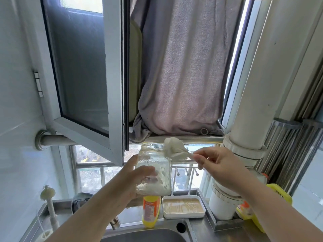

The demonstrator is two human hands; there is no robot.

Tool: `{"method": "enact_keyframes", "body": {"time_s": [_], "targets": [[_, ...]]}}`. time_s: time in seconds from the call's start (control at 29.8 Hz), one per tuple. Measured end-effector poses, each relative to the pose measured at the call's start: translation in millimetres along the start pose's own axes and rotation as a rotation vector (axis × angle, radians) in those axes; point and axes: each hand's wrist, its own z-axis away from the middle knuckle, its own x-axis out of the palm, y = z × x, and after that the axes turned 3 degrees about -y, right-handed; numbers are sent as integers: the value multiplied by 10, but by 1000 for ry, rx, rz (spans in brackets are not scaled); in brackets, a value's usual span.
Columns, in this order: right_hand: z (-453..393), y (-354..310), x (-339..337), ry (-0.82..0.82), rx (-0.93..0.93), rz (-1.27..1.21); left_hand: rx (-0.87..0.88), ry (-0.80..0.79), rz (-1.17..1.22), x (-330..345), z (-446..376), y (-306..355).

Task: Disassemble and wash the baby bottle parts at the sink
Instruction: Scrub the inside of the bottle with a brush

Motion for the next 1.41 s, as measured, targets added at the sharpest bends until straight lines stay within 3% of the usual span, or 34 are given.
{"method": "enact_keyframes", "body": {"time_s": [0.1, 0.17, 0.34, 0.47, 0.67, 0.84, 1.01, 1.41], "targets": [[-20, -92, 37, -15, -28, -37, -44, -87, 188, -14, -7, 23], [-17, -141, 29, -13, -45, -20, -26, -110, 182, -5, -4, 60], [51, -164, 16, -4, -44, 73, 75, -14, -278, 43, -19, 158], [75, -214, 18, 23, -85, 239, 110, 108, -438, 67, -33, 143], [106, 23, -121, -8, 22, 276, 187, 90, -397, 75, 12, 181], [61, -46, -15, 49, -69, 124, 186, 89, -331, 65, -15, 262], [-12, -195, 125, 0, -144, 106, 116, 28, -348, 101, -56, 167], [-44, -161, -83, -14, -44, 37, 148, 15, -281, 69, -93, 210]]}}
